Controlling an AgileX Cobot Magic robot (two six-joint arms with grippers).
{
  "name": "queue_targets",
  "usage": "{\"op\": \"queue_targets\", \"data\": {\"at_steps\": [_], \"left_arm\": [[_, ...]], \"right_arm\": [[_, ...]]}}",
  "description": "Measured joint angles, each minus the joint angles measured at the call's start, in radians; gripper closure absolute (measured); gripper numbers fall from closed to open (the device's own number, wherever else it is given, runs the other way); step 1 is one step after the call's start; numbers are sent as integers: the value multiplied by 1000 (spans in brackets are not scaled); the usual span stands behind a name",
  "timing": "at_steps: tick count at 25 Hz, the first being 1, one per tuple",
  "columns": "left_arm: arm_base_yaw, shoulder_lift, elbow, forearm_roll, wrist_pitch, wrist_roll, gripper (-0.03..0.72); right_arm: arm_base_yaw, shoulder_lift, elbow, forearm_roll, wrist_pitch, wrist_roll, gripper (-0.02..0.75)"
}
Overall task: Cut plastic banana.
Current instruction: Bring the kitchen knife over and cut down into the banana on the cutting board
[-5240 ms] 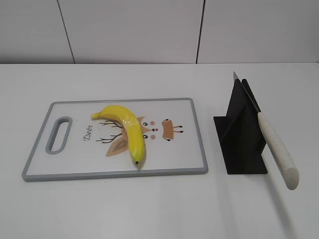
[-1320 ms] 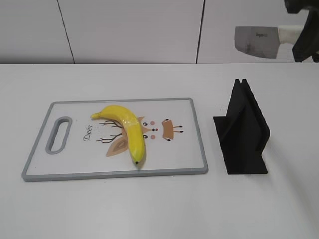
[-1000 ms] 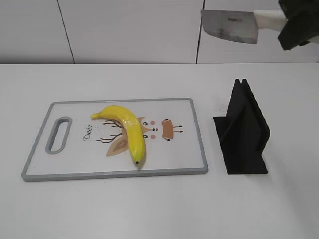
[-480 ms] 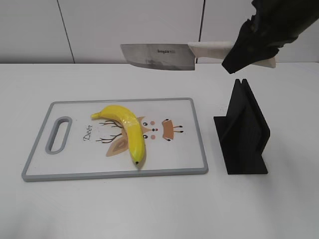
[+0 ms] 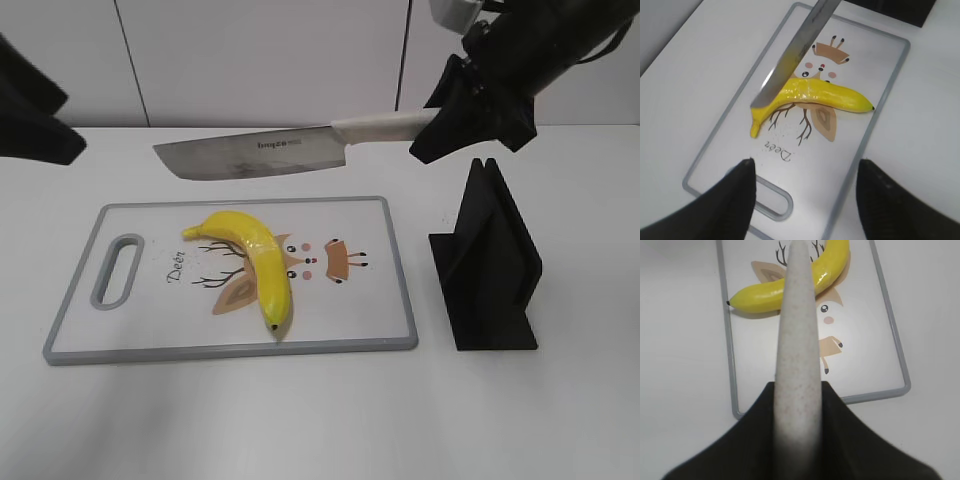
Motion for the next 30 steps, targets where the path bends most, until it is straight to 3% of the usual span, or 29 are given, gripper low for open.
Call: {"op": "queue_targets", "data": {"at_steps": [4, 8, 13, 16, 22, 24, 30], "left_arm": [[-58, 186, -130, -7, 10, 150, 97], [-115, 339, -236, 27, 25, 180, 100], [-135, 455, -323, 65, 33, 186, 127], [-135, 490, -345, 78, 13, 186, 238], [-135, 495, -351, 85, -65, 187, 615], [-135, 495, -351, 88, -68, 187, 665], [-135, 496, -351, 107, -38, 189, 685]], "right_arm": [[0, 80, -105, 0, 51, -60, 566], [0, 154, -216, 5, 113, -99, 566], [0, 186, -283, 10, 126, -143, 566], [0, 186, -292, 19, 127, -161, 566], [-1, 186, -296, 54, 115, -175, 566], [-2, 187, -296, 57, 109, -179, 566], [0, 220, -297, 70, 117, -164, 566]]}}
